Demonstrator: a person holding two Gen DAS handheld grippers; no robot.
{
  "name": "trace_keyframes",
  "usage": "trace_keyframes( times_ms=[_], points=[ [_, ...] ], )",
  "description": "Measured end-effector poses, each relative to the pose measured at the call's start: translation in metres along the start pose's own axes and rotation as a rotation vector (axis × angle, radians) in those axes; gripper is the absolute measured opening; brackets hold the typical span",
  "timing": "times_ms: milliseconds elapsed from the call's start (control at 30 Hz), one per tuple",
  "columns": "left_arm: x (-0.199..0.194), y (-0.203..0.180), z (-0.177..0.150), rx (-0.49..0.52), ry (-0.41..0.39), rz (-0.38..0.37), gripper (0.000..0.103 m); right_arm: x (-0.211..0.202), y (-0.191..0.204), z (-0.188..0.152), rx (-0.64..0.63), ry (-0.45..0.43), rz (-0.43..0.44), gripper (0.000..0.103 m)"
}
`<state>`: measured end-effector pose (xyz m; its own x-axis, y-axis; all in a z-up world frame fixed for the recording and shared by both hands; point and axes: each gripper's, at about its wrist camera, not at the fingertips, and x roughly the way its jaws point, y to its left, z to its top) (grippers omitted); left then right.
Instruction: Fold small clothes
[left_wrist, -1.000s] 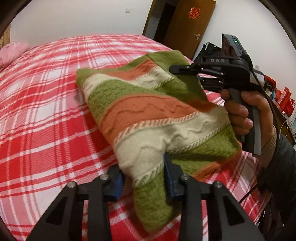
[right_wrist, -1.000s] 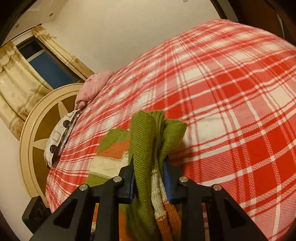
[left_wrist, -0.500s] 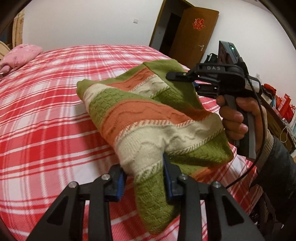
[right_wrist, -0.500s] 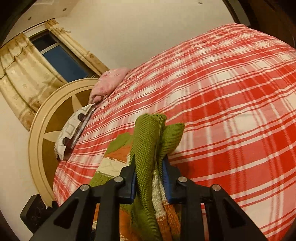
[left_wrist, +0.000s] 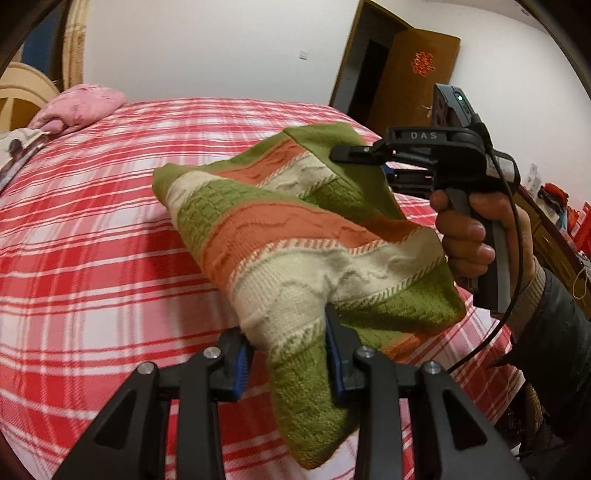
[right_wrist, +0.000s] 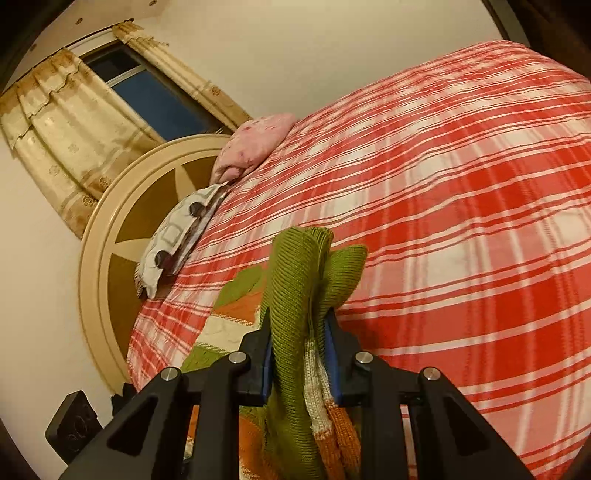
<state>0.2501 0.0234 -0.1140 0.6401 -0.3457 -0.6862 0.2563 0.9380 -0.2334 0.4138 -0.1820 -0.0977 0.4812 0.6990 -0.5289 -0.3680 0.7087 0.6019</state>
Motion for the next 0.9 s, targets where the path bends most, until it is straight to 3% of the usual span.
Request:
trace_keyframes(
  times_ms=[467,900],
  points=[
    [-0.065,0.048,-0.030,-0.095,-0.055,0.109,0.034,0.055,0.078,-0.016,-0.082,0.067,0.104,0.023],
    [-0.088,0.093,-0.043,-0.148,-0.080,0.203,0.034,0.116,0.130,-0.029,-0.120,0.141,0.171,0.023]
  ],
)
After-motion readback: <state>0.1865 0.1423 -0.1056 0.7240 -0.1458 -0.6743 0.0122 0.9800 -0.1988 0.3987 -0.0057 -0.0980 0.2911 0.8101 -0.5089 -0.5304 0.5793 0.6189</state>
